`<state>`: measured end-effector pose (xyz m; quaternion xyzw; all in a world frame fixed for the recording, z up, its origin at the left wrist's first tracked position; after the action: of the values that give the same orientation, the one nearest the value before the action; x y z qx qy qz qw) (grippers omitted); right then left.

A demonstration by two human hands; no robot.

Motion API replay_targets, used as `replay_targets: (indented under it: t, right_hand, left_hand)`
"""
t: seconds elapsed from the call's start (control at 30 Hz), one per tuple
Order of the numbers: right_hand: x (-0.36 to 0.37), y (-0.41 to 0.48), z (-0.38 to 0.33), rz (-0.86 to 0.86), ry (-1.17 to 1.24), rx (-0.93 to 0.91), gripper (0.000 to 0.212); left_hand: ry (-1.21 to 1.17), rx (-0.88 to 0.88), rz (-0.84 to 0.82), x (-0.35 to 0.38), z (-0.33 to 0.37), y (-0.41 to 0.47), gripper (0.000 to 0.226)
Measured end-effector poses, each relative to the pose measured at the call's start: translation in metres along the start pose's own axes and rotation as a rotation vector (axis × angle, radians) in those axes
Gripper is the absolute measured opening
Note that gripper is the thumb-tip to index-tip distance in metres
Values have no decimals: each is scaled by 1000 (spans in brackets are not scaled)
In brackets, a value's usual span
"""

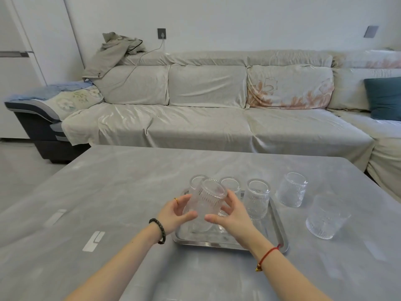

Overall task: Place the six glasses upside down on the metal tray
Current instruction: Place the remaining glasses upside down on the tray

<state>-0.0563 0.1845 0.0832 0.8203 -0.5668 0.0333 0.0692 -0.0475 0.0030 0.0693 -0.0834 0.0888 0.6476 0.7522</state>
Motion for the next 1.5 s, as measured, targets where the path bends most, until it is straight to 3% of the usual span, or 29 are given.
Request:
replay_targets:
  t: [0.1, 0.23, 0.47, 0.87, 1.0, 1.03, 1.1, 1.17, 1.23, 1.33, 1.5]
  right_hand:
    - [8, 3, 11, -18, -125, -6, 73]
    - [14, 6, 29, 7, -192, 12, 79]
    - [22, 10, 57, 108, -247, 38, 79]
    - [26, 20, 77, 104, -401, 34, 88]
    - [14, 8, 61, 67, -407, 39, 85]
    - [5, 4, 56, 79, -386, 24, 78]
    - [-19, -8, 41, 144, -362, -58, 62]
    - [-49, -20, 28, 256, -359, -138, 49]
    - [-82, -32, 17, 383, -354, -187, 39]
    - [-125, -48, 5, 556, -331, -234, 34]
    - [-176, -66, -2, 799, -344, -300, 24]
  left_hand:
    - [125, 3, 22, -3, -11, -4, 87]
    - [227, -34, 85, 2, -29, -6, 65]
    - [305, -39, 68, 3, -48, -3, 58]
    - [377, -23, 89, 2, -51, -5, 50]
    - [370, -59, 109, 1, -55, -14, 94]
    - [380, -76, 132, 2, -54, -19, 94]
    - [403, -72, 275, 3, -52, -27, 73]
    - [394, 26, 518, 5, -45, -40, 46]
    - [401, 164, 654, 13, -32, -51, 36]
    - [391, 266, 503, 46, -12, -56, 20]
    - [315, 273, 155, 131, 18, -24, 24]
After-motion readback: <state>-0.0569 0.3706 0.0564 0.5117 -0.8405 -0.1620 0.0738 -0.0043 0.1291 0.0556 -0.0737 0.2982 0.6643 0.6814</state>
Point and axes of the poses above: each hand's wrist, its own y-axis towards the middle knuckle, its own x-axis out of the palm, z = x × y, the point moved 1 cm from there along y, towards the middle knuckle, and after that the axes turned 8 degrees about y, right-handed, at the moved point
